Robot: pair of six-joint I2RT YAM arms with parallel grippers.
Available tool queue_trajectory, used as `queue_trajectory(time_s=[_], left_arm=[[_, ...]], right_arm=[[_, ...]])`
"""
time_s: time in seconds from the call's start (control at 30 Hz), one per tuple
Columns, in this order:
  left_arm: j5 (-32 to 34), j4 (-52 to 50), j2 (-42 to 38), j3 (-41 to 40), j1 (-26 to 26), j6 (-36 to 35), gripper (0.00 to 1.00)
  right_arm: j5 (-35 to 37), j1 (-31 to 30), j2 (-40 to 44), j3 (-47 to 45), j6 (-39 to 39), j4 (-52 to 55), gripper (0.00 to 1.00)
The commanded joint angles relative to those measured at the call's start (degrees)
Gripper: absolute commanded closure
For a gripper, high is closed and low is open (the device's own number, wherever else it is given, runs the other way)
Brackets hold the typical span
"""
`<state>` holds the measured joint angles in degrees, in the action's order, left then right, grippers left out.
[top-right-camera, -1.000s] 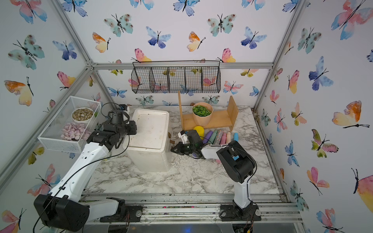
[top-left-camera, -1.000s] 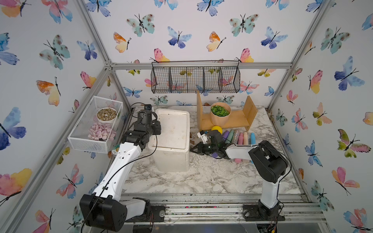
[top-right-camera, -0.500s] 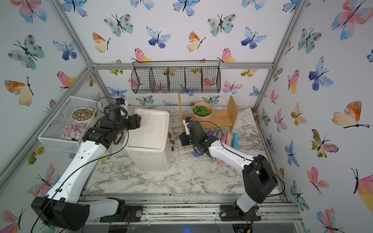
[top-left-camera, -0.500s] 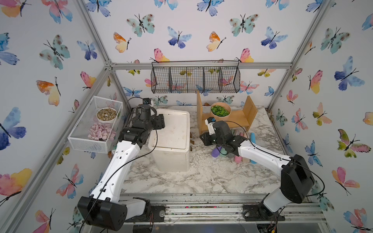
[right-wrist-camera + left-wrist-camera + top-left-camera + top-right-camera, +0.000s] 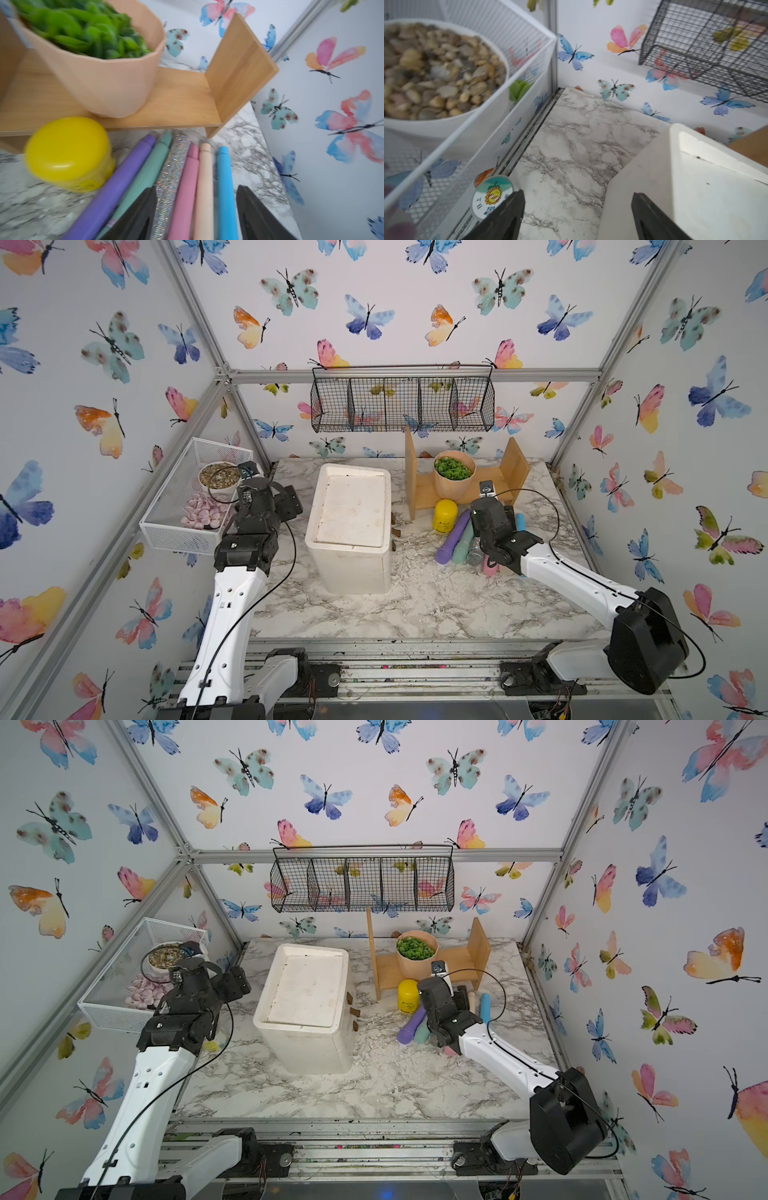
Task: Take the microphone out of the drawer
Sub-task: Reset both arms
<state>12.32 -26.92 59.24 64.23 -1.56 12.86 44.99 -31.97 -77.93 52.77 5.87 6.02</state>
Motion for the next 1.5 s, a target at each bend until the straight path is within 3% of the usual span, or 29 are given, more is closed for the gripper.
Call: queue_trajectory(time_s=[0.0, 0.13, 0.23, 0.37, 0.5, 0.63, 0.77, 0.87, 0.97, 1.0, 1.03, 1.07, 1.17, 1.27, 1.37, 1.47], left_arm=[[-1.95, 3.6, -0.98, -4.15, -1.2, 0.78, 0.14], [-1.83, 9.03, -0.62, -11.29, -1.34, -1.96, 0.06], [-1.49, 15.39, -0.62, -17.75, -1.47, -4.0, 0.05], [-1.71, 25.54, -0.62, -26.44, -1.62, -7.64, 0.03], [-4.58, 41.23, -0.53, -37.12, -1.64, -9.38, 0.03], [-7.61, 57.71, 0.7, -46.79, -1.62, -9.62, 0.03], [-7.61, 64.13, 3.29, -49.26, -1.7, -11.19, 0.03], [-7.59, 73.17, 7.17, -51.69, -1.62, -9.91, 0.0], [-8.74, 76.78, 12.57, -50.34, -1.65, -7.63, 0.02], [-10.13, 75.78, 13.68, -49.27, -1.6, -7.01, 0.02], [-12.23, 81.25, 15.57, -50.95, -1.47, -7.76, 0.02], [-12.16, 86.55, 18.18, -52.55, -0.52, -9.38, 0.02], [-5.5, 98.2, 24.08, -54.89, 4.2, -12.19, 0.02], [-4.67, 87.87, 21.02, -52.12, 4.27, -11.07, 0.02], [-4.59, 93.11, 22.59, -53.54, 4.29, -11.38, 0.02], [-4.77, 88.68, 21.17, -52.61, 4.26, -11.18, 0.02]], right_arm=[[4.69, 3.07, 2.53, -3.23, -1.29, -5.3, 0.31], [-3.46, 11.9, 4.98, -6.3, 3.8, -5.55, 0.3], [-8.6, 16.83, 6.71, -12.33, 3.13, -12.72, 0.3], [-13.11, 19.29, 6.91, -22.0, -3.01, -28.47, 0.3], [-20.18, 22.31, 2.62, -24.88, -2.27, -35.58, 0.29], [-22.62, 22.82, -2.28, -30.44, -4.16, -52.93, 0.29], [-25.2, 23.18, -6.64, -34.5, -3.6, -63.48, 0.29], [-27.67, 23.26, -12.39, -39.36, -5.74, -79.53, 0.29], [-28.17, 23.33, -12.77, -39.75, -5.13, -78.41, 0.28], [-28.45, 23.42, -13.5, -39.7, -5.25, -79.57, 0.22], [-28.53, 23.52, -13.36, -39.7, -5.28, -79.4, 0.15], [-28.46, 23.53, -12.86, -39.36, -5.13, -77.75, 0.02], [-28.39, 23.53, -12.4, -39.12, -4.88, -76.39, 0.02], [-28.42, 23.51, -12.4, -39.34, -5.0, -76.9, 0.02], [-28.46, 23.53, -12.35, -39.26, -4.99, -76.81, 0.02], [-28.38, 23.52, -12.34, -39.34, -4.99, -76.88, 0.02]])
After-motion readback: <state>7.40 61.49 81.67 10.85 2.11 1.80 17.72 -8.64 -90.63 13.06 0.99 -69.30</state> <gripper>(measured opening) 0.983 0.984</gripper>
